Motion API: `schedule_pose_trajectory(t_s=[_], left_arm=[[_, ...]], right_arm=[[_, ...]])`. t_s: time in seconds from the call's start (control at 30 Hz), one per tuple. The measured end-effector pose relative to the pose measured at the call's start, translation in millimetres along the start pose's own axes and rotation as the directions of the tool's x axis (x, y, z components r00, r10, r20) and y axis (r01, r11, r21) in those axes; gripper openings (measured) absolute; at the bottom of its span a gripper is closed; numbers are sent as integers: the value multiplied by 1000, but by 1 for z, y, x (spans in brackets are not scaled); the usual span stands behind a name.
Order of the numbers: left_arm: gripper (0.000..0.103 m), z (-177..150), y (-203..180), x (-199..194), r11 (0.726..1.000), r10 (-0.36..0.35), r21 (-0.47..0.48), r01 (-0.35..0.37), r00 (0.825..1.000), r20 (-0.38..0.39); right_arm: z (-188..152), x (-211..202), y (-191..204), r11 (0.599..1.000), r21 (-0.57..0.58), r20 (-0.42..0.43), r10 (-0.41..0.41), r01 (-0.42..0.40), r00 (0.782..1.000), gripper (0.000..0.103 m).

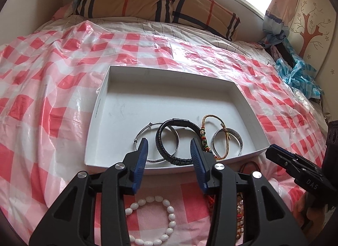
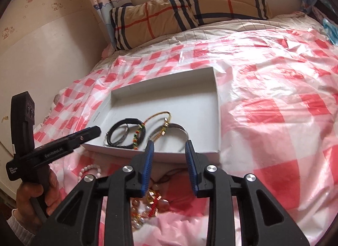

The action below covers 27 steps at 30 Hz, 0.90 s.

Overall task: Organize jewelry
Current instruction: 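Reach the left gripper to the red string bracelet while the right approaches the amber beads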

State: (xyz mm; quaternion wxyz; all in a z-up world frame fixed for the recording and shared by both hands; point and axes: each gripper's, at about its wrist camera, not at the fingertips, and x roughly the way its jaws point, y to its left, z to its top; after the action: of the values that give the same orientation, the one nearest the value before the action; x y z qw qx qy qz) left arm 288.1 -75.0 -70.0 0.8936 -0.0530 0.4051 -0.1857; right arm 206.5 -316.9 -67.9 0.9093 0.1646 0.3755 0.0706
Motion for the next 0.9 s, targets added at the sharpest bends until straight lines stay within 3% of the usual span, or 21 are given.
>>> schedule_pose_trajectory(t_s=[0.2,0.5,0.67,0.73,0.9], left_arm=[[44,-7,-8,-7,999,0,33,0,1000,-7],[49,-24,-25,-9,995,-12,103,17,999,-44],[53,-30,-30,-6,989,-50,132,61,995,-88],[55,-34,-37,-3,981,-70,170,89,991,-114],[57,-50,-55,5,956,-91,254,143,974,-205]], right_arm=[[-17,2,-24,999,32,-62,-35,37,997,31],[-15,28,-10,997,-40,-133,-68,63,989,34],[-19,33,-3,993,-86,-141,-91,80,986,35],[-22,31,-1,992,-99,-138,-89,76,986,17],[-29,23,-8,999,-47,-133,-33,27,991,9]])
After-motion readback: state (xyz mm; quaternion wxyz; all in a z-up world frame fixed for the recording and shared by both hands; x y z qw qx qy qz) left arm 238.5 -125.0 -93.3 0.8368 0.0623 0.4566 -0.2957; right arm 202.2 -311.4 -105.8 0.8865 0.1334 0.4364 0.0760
